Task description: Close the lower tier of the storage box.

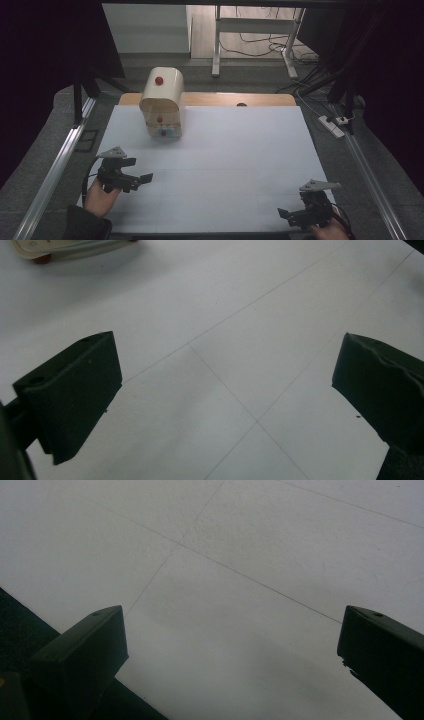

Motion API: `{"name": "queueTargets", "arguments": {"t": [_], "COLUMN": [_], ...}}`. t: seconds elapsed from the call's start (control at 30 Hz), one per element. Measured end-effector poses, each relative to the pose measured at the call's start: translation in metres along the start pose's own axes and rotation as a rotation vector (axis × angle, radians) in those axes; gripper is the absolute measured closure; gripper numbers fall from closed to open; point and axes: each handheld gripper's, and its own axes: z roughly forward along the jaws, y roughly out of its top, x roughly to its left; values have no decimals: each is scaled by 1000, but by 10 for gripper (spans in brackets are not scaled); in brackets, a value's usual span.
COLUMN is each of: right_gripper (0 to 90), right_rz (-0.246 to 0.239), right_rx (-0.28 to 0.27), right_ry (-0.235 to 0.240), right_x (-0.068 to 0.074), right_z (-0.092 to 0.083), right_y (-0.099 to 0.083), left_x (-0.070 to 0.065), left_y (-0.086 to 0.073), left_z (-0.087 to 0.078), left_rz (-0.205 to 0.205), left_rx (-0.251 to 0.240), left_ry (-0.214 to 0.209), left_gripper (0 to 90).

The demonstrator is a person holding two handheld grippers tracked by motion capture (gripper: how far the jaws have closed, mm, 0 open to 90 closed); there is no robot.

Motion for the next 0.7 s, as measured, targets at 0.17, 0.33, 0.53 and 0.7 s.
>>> {"name": "queueTargets", "arguments": {"t": [0.17,0.33,0.53,0.7], "right_gripper": [0,0,0,0], "right_rz": [0,0,-1,0], "right_rx": [0,0,1,1], "right_ry": [-1,-1,-2,-2], "right_x": [0,0,0,0], "right_z": [0,0,0,0], "right_y": [0,0,0,0], "left_x": [-1,-1,-2,-2], "left_y": [-4,-10,-16,-21], "left_z": [-3,-7,-12,-15], "left_rz": [-4,-9,-16,-25], "left_rx": [-1,-2,-4,1], "left_ry": [-1,-6,-7,-12], "left_gripper": [0,0,0,0]}}
